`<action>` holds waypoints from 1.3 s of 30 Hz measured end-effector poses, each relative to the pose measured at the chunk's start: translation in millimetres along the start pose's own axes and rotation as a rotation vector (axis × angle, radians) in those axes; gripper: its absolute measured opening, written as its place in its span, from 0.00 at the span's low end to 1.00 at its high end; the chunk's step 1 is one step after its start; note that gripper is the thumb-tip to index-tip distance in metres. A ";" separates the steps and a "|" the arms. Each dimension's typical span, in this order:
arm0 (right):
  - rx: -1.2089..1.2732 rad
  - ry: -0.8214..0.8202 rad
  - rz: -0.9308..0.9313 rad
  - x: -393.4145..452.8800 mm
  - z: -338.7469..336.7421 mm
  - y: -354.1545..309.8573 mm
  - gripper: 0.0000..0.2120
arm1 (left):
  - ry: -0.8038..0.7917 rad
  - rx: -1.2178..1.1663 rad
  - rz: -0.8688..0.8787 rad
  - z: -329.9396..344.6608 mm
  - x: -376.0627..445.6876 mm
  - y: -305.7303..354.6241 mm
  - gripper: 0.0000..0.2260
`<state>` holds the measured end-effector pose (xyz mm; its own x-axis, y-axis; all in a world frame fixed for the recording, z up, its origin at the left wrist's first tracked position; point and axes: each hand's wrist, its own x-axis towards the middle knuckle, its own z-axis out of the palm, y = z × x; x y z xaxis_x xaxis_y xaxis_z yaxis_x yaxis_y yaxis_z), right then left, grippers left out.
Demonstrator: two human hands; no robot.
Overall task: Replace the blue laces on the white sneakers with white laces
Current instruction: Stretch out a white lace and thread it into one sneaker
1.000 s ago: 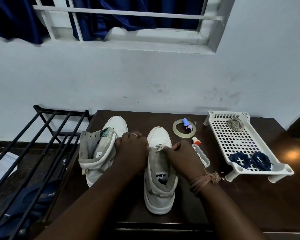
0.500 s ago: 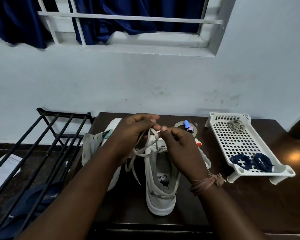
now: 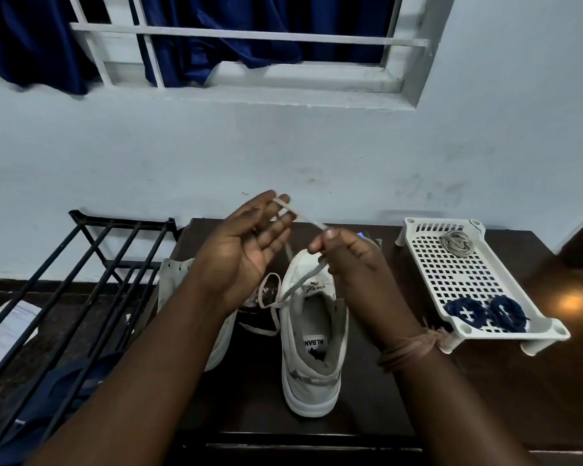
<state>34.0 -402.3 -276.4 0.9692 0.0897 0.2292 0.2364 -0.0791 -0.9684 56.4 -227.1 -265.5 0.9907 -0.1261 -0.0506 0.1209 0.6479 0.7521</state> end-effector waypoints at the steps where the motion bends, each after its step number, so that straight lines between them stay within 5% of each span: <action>1: 0.103 0.048 0.046 2.5 -4.9 -0.1 0.14 | 0.077 -0.061 -0.013 -6.7 2.8 -0.2 0.16; 3: 0.259 0.148 0.141 7.0 -16.3 2.3 0.15 | 0.202 -0.094 -0.041 -19.2 6.5 -2.6 0.10; 6: 0.160 0.238 0.173 8.9 -33.9 13.6 0.15 | 0.318 -0.091 -0.049 -24.5 9.0 -9.1 0.03; 9: 0.051 0.221 0.191 8.6 -35.6 26.0 0.14 | 0.350 0.004 -0.056 -21.1 13.9 -18.4 0.21; 12: -0.072 0.139 0.177 9.5 -23.7 33.3 0.12 | 0.248 0.744 -0.142 -15.9 10.1 -31.6 0.33; 15: -0.123 0.039 0.125 9.1 -11.7 32.2 0.07 | -0.026 1.261 0.078 -6.7 1.0 -44.6 0.19; 18: -0.099 0.025 0.126 7.3 -8.6 30.3 0.04 | -0.028 1.286 0.224 -4.1 -1.8 -51.3 0.05; 23: -0.218 -0.026 0.213 8.1 -29.1 35.8 0.05 | 0.316 1.295 0.234 -12.4 0.5 -42.7 0.05; 28: -0.295 -0.047 0.251 6.4 -40.0 40.4 0.08 | 0.455 1.485 0.299 -17.3 -0.3 -45.2 0.04; 32: -0.409 -0.044 0.178 4.2 -28.8 37.9 0.14 | 0.197 1.499 0.395 -10.5 0.7 -56.7 0.22; 36: -0.380 0.017 0.175 3.0 -21.4 43.2 0.05 | 0.044 1.592 0.369 -8.3 5.9 -65.3 0.08; 39: -0.369 0.090 0.247 5.2 -26.1 42.4 0.09 | 0.078 1.517 0.427 -10.6 4.4 -66.8 0.05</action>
<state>50.9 -431.2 -313.7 0.9979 -0.0615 0.0193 -0.0095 -0.4370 -0.8994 53.3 -262.9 -323.0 0.9405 -0.0696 0.3327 -0.2817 -0.7073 0.6484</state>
